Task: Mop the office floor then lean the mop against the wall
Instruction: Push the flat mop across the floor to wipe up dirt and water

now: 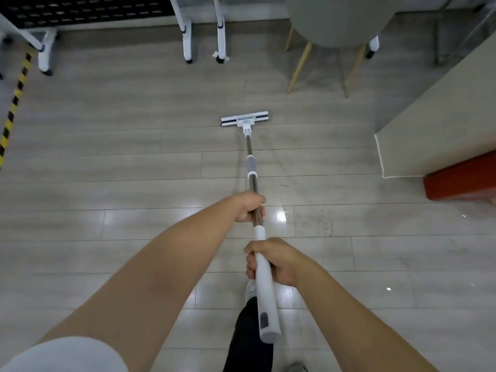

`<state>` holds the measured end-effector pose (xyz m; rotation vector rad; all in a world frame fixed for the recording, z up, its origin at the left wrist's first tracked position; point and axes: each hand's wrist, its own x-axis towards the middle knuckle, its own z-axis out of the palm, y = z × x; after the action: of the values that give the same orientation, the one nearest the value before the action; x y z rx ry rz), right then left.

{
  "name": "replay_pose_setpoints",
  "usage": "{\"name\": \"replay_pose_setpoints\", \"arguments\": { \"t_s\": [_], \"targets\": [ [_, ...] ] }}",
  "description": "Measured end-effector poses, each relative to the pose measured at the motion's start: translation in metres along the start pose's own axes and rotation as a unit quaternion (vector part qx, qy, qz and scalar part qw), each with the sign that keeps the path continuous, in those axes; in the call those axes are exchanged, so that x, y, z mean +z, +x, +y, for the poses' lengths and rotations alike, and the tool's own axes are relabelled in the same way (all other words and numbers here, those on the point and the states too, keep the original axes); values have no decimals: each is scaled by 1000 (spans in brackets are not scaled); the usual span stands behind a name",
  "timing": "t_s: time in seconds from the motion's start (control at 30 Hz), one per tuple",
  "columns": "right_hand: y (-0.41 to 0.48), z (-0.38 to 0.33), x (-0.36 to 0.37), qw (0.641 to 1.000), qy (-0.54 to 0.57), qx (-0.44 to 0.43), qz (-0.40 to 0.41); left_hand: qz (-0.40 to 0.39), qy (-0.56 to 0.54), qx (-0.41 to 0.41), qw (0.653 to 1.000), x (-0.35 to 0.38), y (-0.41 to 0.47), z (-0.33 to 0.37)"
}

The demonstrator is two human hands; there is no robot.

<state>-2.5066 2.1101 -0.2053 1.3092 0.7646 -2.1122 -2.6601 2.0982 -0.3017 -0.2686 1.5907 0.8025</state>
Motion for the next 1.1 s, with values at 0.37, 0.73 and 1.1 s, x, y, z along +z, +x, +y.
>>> {"name": "replay_pose_setpoints", "arguments": {
  "t_s": [0.37, 0.73, 1.1],
  "targets": [
    [-29, 110, -11, 997, 37, -2, 73, -86, -76, -26, 993, 25, -75, -118],
    [-111, 294, -38, 997, 74, 29, -13, -108, -30, -36, 993, 69, -165, -289],
    [-115, 346, -31, 998, 37, 16, 52, -108, -42, -44, 992, 82, -194, -361]
  ]
}}
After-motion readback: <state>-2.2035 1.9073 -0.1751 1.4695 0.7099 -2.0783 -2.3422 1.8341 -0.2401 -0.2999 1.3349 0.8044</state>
